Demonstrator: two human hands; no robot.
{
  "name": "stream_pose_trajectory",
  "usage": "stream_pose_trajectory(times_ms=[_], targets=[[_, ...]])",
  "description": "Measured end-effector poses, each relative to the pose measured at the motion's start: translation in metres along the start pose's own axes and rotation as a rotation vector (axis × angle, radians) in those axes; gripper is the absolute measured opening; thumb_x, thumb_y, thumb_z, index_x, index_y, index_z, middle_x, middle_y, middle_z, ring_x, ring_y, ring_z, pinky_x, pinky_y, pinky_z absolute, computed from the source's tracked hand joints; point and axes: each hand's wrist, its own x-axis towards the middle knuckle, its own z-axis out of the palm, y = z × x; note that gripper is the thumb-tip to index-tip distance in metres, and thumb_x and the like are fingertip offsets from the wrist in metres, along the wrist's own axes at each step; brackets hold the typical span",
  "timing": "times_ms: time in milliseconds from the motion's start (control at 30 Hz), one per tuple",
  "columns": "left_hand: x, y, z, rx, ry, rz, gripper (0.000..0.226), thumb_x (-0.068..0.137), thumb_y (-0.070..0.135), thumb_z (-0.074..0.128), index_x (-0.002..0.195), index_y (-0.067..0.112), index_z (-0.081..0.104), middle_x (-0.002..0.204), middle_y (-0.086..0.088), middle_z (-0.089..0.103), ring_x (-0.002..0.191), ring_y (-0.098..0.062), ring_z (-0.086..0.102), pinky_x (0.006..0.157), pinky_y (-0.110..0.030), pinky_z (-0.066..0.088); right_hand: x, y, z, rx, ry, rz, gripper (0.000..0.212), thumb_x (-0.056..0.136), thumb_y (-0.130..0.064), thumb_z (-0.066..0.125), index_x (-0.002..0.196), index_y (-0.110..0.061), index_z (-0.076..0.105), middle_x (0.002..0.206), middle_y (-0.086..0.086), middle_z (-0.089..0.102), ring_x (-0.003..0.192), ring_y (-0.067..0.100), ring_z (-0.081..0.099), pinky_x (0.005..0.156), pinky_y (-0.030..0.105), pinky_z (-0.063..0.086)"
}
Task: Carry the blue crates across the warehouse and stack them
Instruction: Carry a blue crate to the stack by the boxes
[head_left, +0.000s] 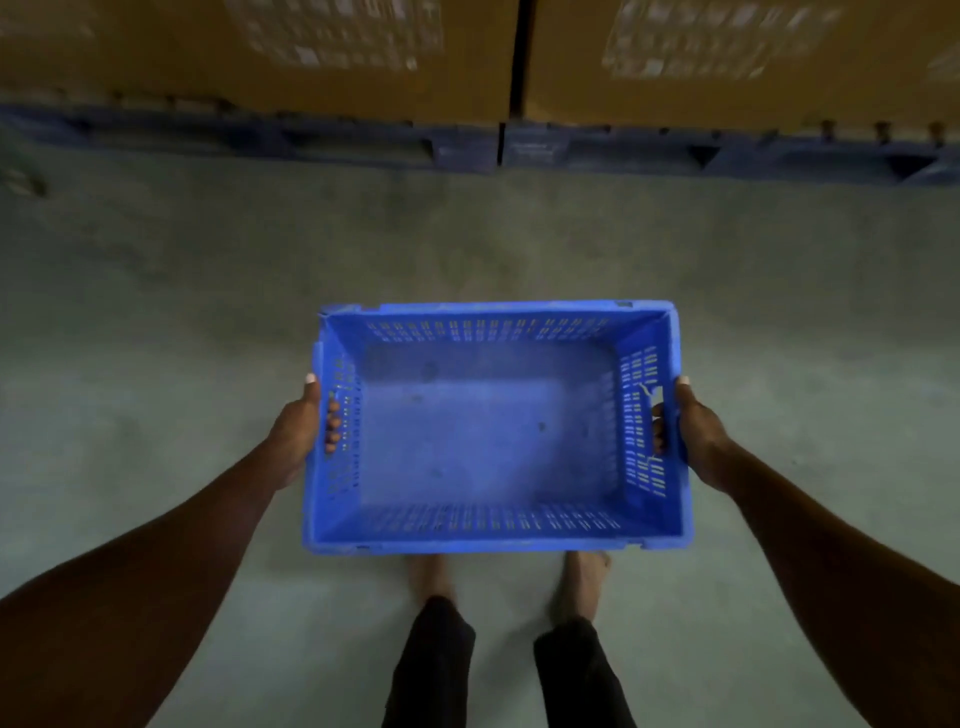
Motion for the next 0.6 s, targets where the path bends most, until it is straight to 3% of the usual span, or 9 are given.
stream_pose_trajectory(times_ms=[267, 600], targets=[[0.121, -0.056, 0.078, -0.007, 0.038, -0.037, 0.06, 0.105, 0.06, 0.021, 0.073, 0.016, 0.047, 0.063, -0.004, 0.04, 0.03, -0.007, 0.035, 0.036, -0.018, 0.032, 0.145, 0.054, 0.04, -0.052, -0.025, 0.035, 0.063, 0.098, -0.065, 0.031, 0.073, -0.011, 0.051, 0.063, 0.009, 0.05, 0.049, 0.023, 0.044, 0.05, 0.032, 0.041], [0.183, -0.088, 0.107, -0.016, 0.078, -0.016, 0.059, 0.106, 0.058, 0.019, 0.071, 0.018, 0.046, 0.063, -0.004, 0.041, 0.03, -0.007, 0.036, 0.036, -0.018, 0.032, 0.213, 0.097, 0.06, 0.03, -0.038, 0.08, 0.066, 0.094, -0.07, 0.033, 0.069, -0.013, 0.052, 0.054, 0.006, 0.051, 0.043, 0.021, 0.044, 0.046, 0.028, 0.038]])
